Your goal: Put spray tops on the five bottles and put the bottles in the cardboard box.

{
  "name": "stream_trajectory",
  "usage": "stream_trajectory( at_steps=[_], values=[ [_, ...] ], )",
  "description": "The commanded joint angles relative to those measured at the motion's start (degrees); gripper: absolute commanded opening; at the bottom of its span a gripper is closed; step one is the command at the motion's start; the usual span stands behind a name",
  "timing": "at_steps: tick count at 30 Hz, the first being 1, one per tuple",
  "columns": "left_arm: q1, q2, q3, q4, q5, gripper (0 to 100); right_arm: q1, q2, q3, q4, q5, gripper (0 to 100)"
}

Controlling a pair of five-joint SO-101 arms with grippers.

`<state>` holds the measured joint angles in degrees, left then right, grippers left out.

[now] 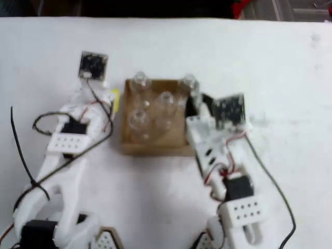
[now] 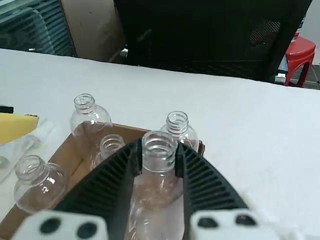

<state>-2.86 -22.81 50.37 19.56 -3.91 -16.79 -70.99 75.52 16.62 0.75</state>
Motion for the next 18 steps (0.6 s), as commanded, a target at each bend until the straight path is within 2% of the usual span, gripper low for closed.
stream_trajectory(
  at_steps=[1,11,15,18],
  values=[
    [0.48,-0.57,-0.62,-1.41,-0.7,15,-1.27,-6.81,5.71,-4.53,-0.88,4.4],
    [0.75,-0.57,-0.7,-1.41,-0.7,15,-3.38,-21.14,15.21,-3.47,-0.7,4.4],
    [0.66,-0.57,-0.7,-1.41,-0.7,15,-5.32,-23.78,15.65,0.84,4.13,4.4],
    [0.66,-0.57,-0.7,-1.41,-0.7,15,-6.37,-23.96,15.74,2.86,5.01,4.4]
  ],
)
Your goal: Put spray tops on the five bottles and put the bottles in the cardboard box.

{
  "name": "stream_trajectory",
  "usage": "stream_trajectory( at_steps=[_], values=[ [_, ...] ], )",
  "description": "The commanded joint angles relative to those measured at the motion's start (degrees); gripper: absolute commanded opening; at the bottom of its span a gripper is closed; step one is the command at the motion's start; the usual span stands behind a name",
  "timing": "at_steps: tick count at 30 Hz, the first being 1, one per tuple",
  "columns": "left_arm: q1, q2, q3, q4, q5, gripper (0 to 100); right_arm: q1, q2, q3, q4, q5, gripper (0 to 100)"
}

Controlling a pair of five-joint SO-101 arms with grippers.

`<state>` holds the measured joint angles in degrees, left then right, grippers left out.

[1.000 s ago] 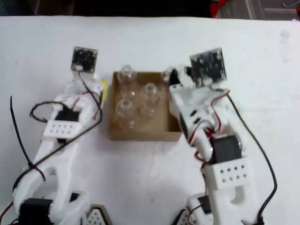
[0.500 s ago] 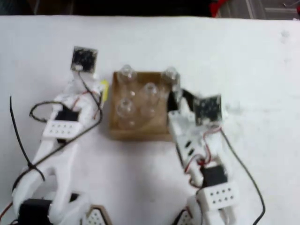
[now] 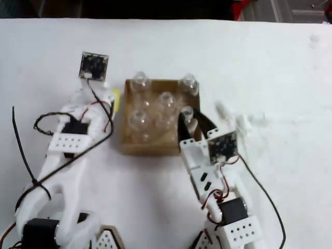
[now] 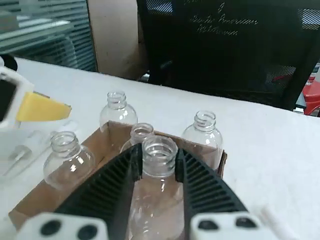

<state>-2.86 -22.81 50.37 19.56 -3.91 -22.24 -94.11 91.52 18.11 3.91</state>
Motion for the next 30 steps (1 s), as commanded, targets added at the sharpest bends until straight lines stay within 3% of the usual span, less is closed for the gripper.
stream_trajectory(
  at_steps=[1,9,15,19,30],
  values=[
    [0.66,-0.57,-0.7,-1.41,-0.7,15,-1.01,-0.92,-0.26,1.45,1.85,4.4],
    [0.48,-0.57,-0.62,-1.14,-0.7,15,1.98,-0.84,-0.26,1.36,2.11,4.4],
    [0.48,-0.57,-0.62,-1.05,-0.7,15,0.22,-1.19,1.58,0.92,2.29,4.6],
    [0.48,-0.57,-0.62,-1.14,-0.7,15,0.84,-1.19,1.93,3.03,6.59,4.5],
    [0.48,-0.57,-0.62,-1.05,-0.7,15,2.77,-1.27,2.46,5.05,1.58,4.5]
  ],
)
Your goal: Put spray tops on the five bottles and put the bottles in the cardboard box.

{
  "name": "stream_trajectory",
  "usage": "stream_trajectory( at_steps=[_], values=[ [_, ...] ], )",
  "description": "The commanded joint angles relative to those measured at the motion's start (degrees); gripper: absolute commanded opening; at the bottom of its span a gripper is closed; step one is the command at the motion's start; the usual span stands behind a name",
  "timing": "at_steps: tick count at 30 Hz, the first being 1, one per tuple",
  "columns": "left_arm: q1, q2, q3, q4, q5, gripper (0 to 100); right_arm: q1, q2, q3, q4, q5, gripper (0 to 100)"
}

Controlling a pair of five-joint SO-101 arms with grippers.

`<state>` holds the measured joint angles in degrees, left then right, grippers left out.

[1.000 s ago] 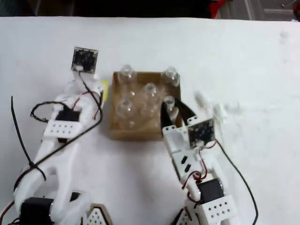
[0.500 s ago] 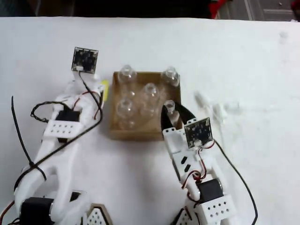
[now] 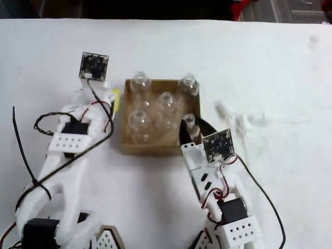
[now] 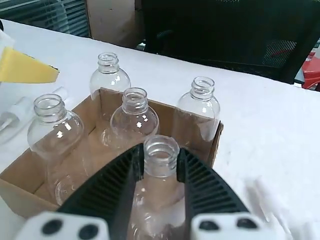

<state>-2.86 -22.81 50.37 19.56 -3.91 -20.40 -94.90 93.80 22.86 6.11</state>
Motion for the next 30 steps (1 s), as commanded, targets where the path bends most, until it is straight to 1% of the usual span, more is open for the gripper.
stream_trajectory(
  at_steps=[1,9,15,24,27,30],
  values=[
    [0.48,-0.57,-0.62,-1.05,-0.7,15,0.92,-0.48,0.88,0.13,-0.53,4.5],
    [0.48,-0.57,-0.62,-1.05,-0.7,15,0.57,-0.48,1.93,0.04,-0.44,5.2],
    [0.48,-0.57,-0.62,-1.14,-0.7,15,0.57,-0.48,1.93,0.31,-0.44,14.6],
    [0.75,-0.57,-0.62,-1.32,-0.7,15,0.57,-0.48,0.79,0.4,-0.44,15.2],
    [0.75,-0.57,-0.62,-1.41,-0.7,15,0.92,-0.48,-2.73,3.82,-0.53,15.2],
    [0.57,-0.57,-0.62,-1.41,-0.7,15,1.01,-0.48,-8.0,9.89,-0.88,15.2]
  ],
)
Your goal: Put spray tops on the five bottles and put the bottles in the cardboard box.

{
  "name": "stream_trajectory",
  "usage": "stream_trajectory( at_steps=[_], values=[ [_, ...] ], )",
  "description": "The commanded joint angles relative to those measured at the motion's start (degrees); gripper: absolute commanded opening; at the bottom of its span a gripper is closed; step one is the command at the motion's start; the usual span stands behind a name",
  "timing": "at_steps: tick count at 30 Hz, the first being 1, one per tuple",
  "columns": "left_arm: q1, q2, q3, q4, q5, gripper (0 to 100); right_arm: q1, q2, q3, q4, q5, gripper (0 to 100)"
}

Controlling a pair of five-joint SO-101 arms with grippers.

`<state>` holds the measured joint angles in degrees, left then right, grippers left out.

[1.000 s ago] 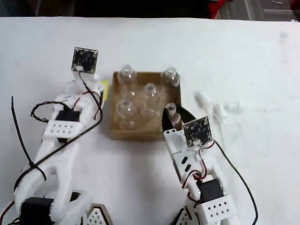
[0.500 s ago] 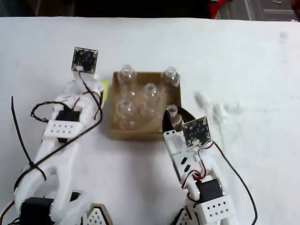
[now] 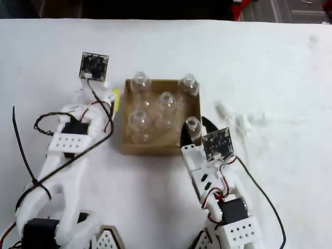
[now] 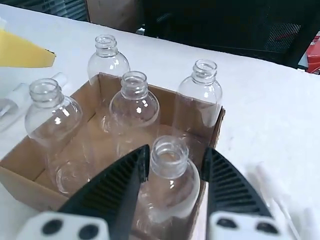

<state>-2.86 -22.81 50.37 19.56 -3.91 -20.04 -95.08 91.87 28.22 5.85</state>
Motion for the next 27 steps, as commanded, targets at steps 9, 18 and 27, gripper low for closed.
stream_trajectory(
  at_steps=[9,18,27],
  values=[
    [0.75,-0.22,-0.35,-1.41,-0.7,15,1.8,-0.31,-20.84,18.15,-0.7,15.2],
    [0.84,-0.4,-0.18,-1.49,-0.18,15,18.86,-0.31,-19.52,16.31,-11.96,15.2],
    [0.84,-0.13,-0.18,-2.02,-0.26,15,27.3,0.13,-5.19,-6.73,-14.07,15.1]
  ],
)
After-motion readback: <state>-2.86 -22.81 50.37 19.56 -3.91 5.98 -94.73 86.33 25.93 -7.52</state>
